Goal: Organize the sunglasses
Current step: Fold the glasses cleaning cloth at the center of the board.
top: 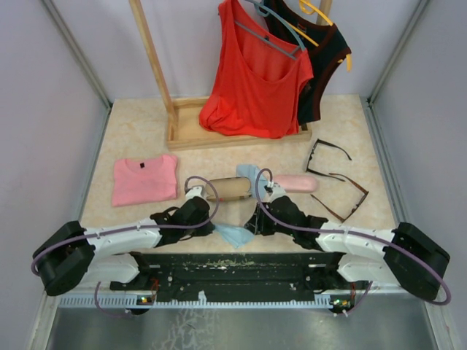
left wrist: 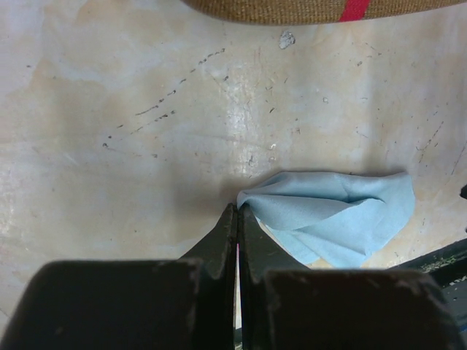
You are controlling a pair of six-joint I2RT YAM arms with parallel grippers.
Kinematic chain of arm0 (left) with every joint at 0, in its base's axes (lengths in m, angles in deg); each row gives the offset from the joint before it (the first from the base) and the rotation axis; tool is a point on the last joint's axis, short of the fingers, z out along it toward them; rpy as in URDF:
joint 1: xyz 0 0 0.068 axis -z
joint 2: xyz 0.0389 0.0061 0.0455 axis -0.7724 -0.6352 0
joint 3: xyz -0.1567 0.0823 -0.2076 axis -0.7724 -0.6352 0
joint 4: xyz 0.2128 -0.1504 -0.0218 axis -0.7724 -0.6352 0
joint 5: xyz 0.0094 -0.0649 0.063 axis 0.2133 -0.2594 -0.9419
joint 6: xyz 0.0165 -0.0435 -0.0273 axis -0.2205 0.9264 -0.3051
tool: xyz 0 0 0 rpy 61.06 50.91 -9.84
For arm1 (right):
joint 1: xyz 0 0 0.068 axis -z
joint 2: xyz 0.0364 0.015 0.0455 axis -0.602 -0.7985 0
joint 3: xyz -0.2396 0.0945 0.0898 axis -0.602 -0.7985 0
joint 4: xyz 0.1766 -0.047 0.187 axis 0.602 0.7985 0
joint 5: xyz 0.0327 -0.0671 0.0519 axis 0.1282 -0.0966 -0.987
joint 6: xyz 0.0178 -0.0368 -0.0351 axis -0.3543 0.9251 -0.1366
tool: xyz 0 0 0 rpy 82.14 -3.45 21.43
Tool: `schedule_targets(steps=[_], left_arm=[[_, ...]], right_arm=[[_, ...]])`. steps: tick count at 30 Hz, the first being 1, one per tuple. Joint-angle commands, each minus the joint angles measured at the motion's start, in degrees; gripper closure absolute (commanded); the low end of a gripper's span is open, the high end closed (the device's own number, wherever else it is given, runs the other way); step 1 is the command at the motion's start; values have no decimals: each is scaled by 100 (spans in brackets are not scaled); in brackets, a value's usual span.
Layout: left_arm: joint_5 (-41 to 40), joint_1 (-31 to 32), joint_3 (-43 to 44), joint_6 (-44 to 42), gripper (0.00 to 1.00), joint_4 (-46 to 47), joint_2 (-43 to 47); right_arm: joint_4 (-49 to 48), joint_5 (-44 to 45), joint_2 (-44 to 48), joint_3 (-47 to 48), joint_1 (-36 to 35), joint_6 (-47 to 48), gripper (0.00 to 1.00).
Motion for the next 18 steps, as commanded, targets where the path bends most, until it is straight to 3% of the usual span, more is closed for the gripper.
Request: schedule_targets(steps=[1, 7, 18], left_arm=[[-143, -32, -354, 354, 100, -989, -47], [-120, -29, -382, 406, 100, -997, -7], [5, -32, -347, 250, 100, -851, 3]], right_arm=[[-390, -283, 255, 133, -61, 411, 67], [-1038, -936, -355, 252, -61, 585, 68], [-2535, -1729, -830, 383, -90, 3683, 59]])
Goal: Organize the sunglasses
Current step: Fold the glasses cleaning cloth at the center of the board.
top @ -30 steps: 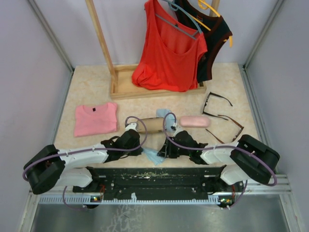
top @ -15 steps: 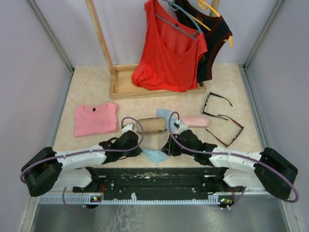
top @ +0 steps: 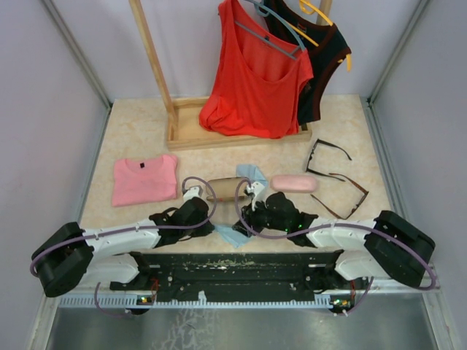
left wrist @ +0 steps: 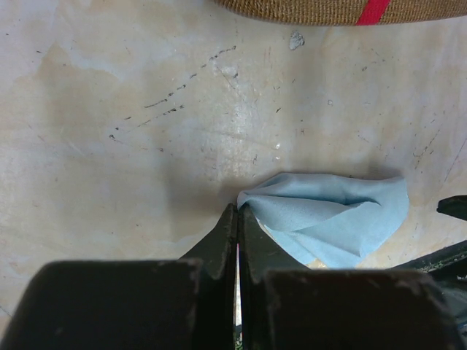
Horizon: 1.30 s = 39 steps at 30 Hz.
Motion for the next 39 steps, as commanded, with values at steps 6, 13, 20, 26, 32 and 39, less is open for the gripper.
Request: schedule_targets(steps=[6, 13, 20, 26, 32, 39], left_arm=[[54, -31, -246, -166, 100, -826, -52], [59, -24, -261, -175, 100, -835, 1], [70, -30, -300, -174, 100, -835, 56], [71, -30, -313, -188, 100, -835, 89], [80, -32, -331, -171, 100, -826, 107], [101, -26, -345, -265, 100, -765, 375]], right_arm=[[-616, -726, -709, 755, -216, 2768, 52], [-203, -648, -1417, 1230, -401, 3203, 50], [-82, -282, -1677, 1311, -410, 3286, 54], [63, -309, -1858, 1416, -410, 3350, 64], [-60, -343, -1858, 1434, -412, 3290, 75], [-101, -406, -1704, 1443, -410, 3209, 98]])
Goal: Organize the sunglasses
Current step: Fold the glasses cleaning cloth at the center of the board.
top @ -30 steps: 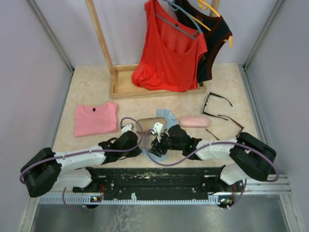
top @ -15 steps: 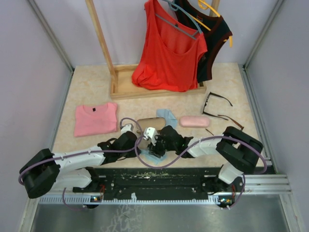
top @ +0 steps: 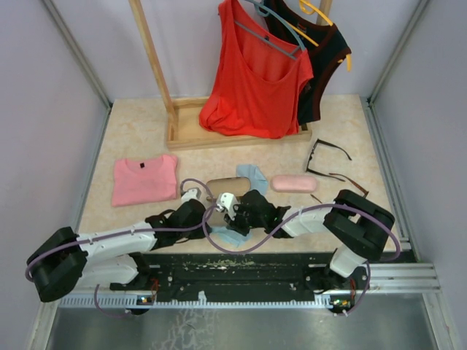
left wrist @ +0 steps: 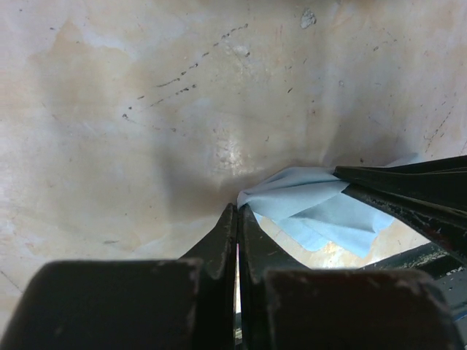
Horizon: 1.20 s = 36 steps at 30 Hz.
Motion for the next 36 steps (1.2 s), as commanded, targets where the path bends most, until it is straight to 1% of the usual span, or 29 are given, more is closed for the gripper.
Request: schedule_targets(steps=[1, 3, 5, 7, 11, 15, 19, 23, 28, 30, 32, 36], left_arm=[[42, -31, -212, -232, 99, -633, 166], [56, -32, -176, -288, 88, -642, 360], [47, -28, -155, -330, 79, -664, 663], [-8, -29, -152, -376, 65, -704, 1035], [-143, -31, -137, -533, 48, -794, 1811], [-173, -32, -182, -867, 42, -700, 2386], [-122, -25, -208, -996, 37, -582, 2643], [161, -32, -260, -1092, 39, -271, 2732], [503, -30, -380, -1168, 39, 71, 2697], [654, -29, -410, -1126, 38, 159, 2704], [855, -30, -475, -1117, 34, 381, 2769], [1021, -31, -634, -812, 22, 947, 2977]], right_arm=[[-260, -110, 197, 265, -40, -38, 100], [-197, -99, 296, 257, -40, -70, 100], [-117, -60, 431, 237, -40, -129, 100], [-23, -5, 628, 180, -46, -165, 100], [219, 128, 1103, 33, -21, -270, 100], [759, 116, 1468, 46, 67, -450, 100], [1210, 60, 1756, 60, 130, -534, 100], [1452, 18, 2005, 21, 270, -720, 100], [1840, -375, 2235, 19, 549, -1046, 100], [1924, -273, 2351, -28, 595, -1268, 100], [1862, -308, 2470, -116, 615, -1501, 100], [1496, -264, 2759, -374, 615, -2161, 100]])
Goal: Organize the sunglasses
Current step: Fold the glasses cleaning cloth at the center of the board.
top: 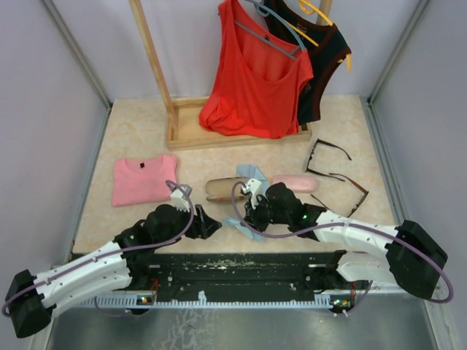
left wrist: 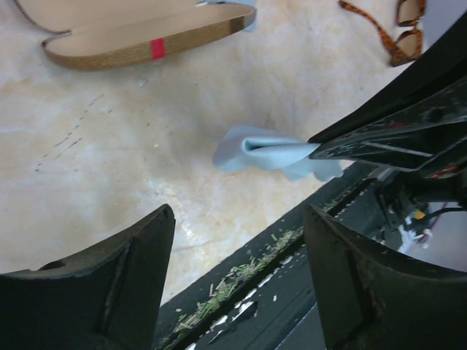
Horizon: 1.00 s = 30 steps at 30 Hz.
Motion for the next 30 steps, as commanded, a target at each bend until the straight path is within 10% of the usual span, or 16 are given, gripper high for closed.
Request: schedule_targets(steps=[1, 30], left_arm=[[353, -32, -193, 346, 21, 898, 281], [824, -32, 323, 1672, 25, 3325, -128]], right_arm=[[-493, -18, 434, -221, 24, -963, 100], [-1855, 128, 2696, -399, 24, -2584, 100]])
